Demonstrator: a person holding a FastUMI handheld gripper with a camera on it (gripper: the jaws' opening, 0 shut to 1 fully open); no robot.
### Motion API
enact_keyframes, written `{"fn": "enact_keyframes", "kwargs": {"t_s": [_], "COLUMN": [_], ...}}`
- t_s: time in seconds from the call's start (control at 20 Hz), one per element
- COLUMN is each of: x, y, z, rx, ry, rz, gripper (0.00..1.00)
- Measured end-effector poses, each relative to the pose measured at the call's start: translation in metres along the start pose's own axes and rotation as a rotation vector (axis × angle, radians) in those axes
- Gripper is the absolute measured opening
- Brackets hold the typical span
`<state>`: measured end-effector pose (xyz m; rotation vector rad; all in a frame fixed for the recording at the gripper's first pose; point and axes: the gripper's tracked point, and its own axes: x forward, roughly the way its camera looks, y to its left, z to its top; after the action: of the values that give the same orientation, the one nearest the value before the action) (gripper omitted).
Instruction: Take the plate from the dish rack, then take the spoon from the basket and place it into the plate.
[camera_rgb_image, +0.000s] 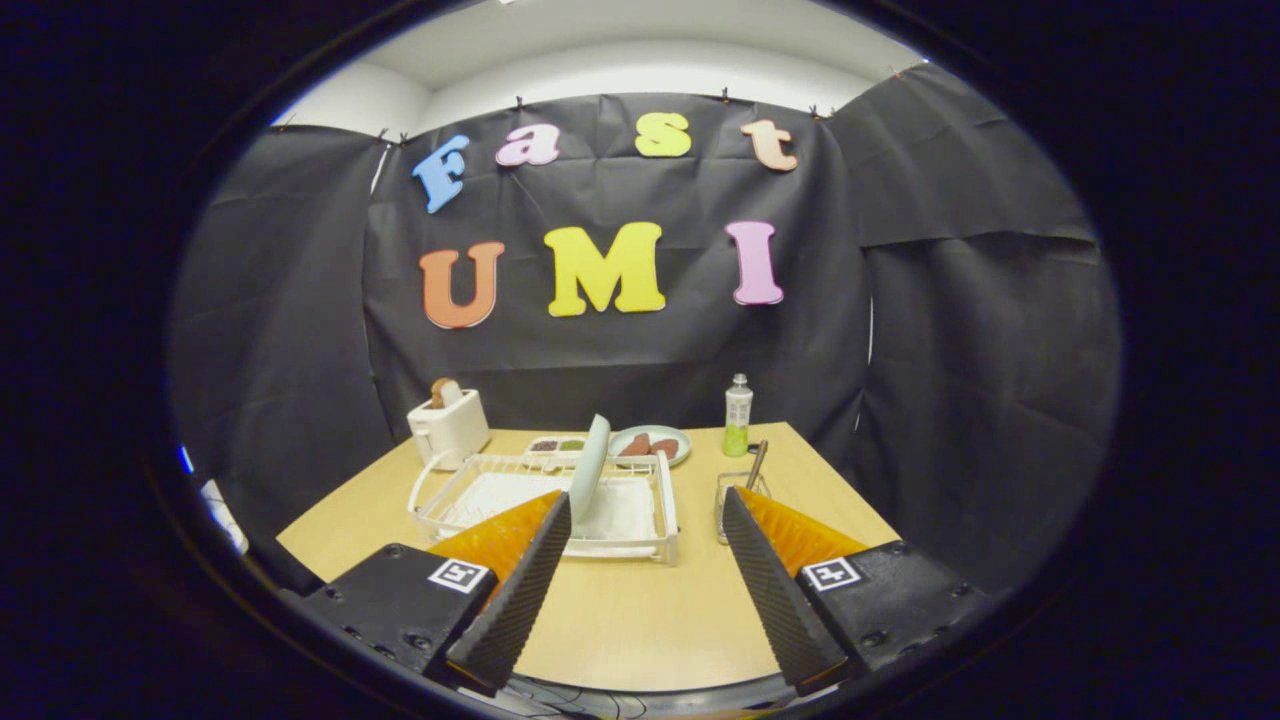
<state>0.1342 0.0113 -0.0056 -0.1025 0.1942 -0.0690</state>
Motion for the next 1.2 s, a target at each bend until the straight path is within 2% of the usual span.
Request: {"fn": "enact_keyframes", "kwargs": {"t_s": [0.15,0.45,0.65,0.8,0.95,1.05,1.15,1.2], "x": [0.036,0.120,0.176,0.211,0.243,0.249,0.260,0.264], "y": [0.007,0.018,0.041,0.065,0.071,0.070,0.076,0.077], "z": [0.018,0.038,0.037,0.036,0.044,0.040,0.043,0.049], "rx": [-0.036,-0.032,-0.017,-0.028,-0.063,-0.132,-0.183,-0.211], "ry": [0.067,0.311,0.473,0.626,0.696,0.769,0.772,0.762], "rz": [0.017,0.003,0.035,0.058,-0.016,-0.084,-0.144,-0.188], "gripper": [0.98,0.98,0.97,0.89,0.84,0.71,0.69,0.61]}}
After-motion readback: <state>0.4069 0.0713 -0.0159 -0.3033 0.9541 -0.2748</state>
